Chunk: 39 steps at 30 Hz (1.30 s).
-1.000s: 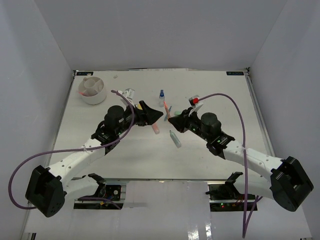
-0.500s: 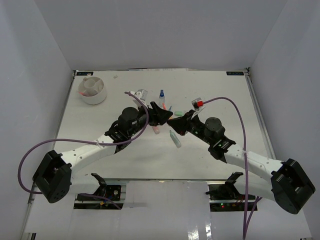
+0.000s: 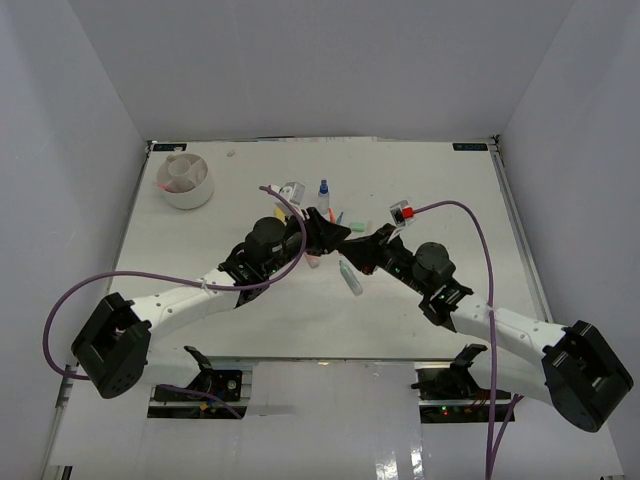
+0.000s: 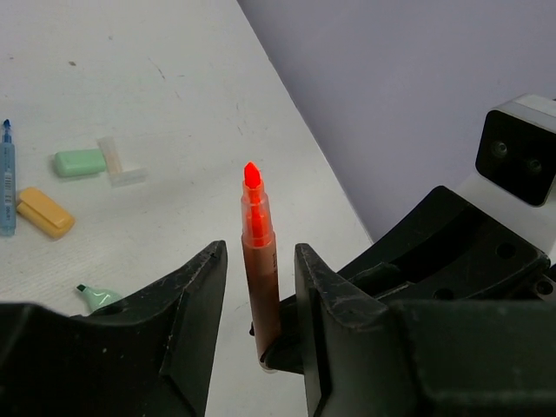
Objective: Sort the stationery into containers
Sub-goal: Close the pen cap on the pen.
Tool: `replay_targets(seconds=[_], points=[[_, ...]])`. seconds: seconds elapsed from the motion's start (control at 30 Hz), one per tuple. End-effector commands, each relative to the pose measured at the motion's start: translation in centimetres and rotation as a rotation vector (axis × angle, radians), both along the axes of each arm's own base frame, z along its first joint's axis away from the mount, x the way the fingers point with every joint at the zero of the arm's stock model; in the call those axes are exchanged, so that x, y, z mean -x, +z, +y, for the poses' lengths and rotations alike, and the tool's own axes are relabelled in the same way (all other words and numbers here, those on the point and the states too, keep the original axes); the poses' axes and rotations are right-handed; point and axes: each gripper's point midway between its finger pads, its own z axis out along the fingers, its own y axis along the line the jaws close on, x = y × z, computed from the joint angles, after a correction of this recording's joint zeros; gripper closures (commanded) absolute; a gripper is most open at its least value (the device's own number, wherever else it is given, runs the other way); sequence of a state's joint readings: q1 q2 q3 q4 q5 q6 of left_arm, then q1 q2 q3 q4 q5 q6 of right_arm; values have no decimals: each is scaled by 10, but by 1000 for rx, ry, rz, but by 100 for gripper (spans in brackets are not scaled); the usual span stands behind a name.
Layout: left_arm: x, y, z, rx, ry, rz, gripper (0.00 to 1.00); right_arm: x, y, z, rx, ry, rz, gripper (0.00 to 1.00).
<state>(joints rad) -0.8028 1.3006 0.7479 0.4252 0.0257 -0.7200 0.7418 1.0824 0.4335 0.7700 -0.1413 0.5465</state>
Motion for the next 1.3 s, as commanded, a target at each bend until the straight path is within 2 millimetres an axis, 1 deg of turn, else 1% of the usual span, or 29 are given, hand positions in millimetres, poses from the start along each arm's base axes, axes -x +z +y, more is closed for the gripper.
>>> replay_targets(seconds=[0.0, 0.1, 0.17, 0.3, 0.33, 0.37, 0.43, 0.47, 0.5, 0.57, 0.6, 0.63, 0.67, 0.7, 0.73, 0.77, 0.83, 0.87, 0.9, 0.93, 0.97, 1.0, 1.03, 1.1, 1.13, 1.17, 1.2, 1.23, 1.27], points=[[1, 15, -2, 35, 2, -31, 54, 2, 28, -2, -80, -6, -70, 92], [3, 15, -3, 41, -6, -32, 66, 3, 28, -3, -92, -6, -69, 92], [4, 14, -5, 48, -14, -27, 69, 3, 27, -3, -99, -10, -67, 92], [5, 12, -6, 45, -24, -28, 80, 2, 25, -2, -93, -6, -64, 92], [5, 11, -5, 37, -18, -35, 84, 3, 23, -1, -87, -2, -60, 89], [4, 12, -4, 31, -14, -41, 86, 2, 22, 0, -78, -1, -59, 86], [4, 13, 0, 10, -3, -55, 89, 0, 17, -2, -53, -11, -50, 82], [-3, 13, 7, -20, 40, -79, 89, -1, 11, -2, -31, -18, -33, 80], [-4, 7, 12, -59, 57, -75, 90, -4, 7, -7, -20, -44, -30, 76], [-9, 9, 21, -117, 89, -116, 92, -6, -4, -12, 18, -71, -8, 67], [-12, 5, 28, -157, 112, -115, 92, -10, -7, -16, 36, -98, -12, 55], [-15, 8, 36, -172, 132, -129, 93, -12, -11, -19, 53, -112, -7, 51], [-17, 4, 43, -223, 140, -139, 94, -15, -18, -24, 83, -130, 8, 45], [-19, 2, 48, -247, 148, -140, 94, -16, -18, -26, 94, -136, 4, 41], [-25, 4, 61, -265, 173, -144, 95, -19, -21, -29, 118, -150, 3, 38], [-27, -3, 68, -301, 173, -128, 96, -24, -24, -36, 135, -178, 10, 30], [-37, -1, 87, -334, 176, -134, 97, -28, -32, -43, 182, -199, 28, 18], [-36, -1, 95, -350, 173, -125, 98, -38, -33, -53, 197, -260, 35, 2], [-42, 5, 106, -364, 189, -135, 98, -40, -40, -59, 230, -281, 56, 8], [-40, 7, 107, -371, 163, -137, 99, -45, -37, -62, 247, -305, 51, 10], [-41, 14, 110, -376, 159, -152, 100, -50, -39, -68, 268, -332, 62, 10], [-37, 7, 114, -415, 145, -125, 100, -57, -42, -75, 292, -376, 73, 10], [-38, 14, 117, -436, 138, -153, 100, -62, -39, -78, 337, -386, 63, 10], [-34, 10, 120, -477, 109, -145, 100, -75, -47, -85, 417, -408, 84, 10], [-34, 10, 123, -505, 97, -160, 100, -78, -57, -92, 481, -418, 124, 10], [-31, 5, 122, -521, 71, -150, 100, -92, -41, -95, 495, -455, 110, 8], [-29, 0, 123, -534, 57, -148, 100, -100, -54, -97, 541, -467, 152, 6], [-28, -5, 124, -546, 40, -142, 100, -107, -55, -99, 561, -482, 172, 3], [-23, -14, 122, -558, 4, -139, 100, -111, -63, -104, 598, -495, 211, 7]])
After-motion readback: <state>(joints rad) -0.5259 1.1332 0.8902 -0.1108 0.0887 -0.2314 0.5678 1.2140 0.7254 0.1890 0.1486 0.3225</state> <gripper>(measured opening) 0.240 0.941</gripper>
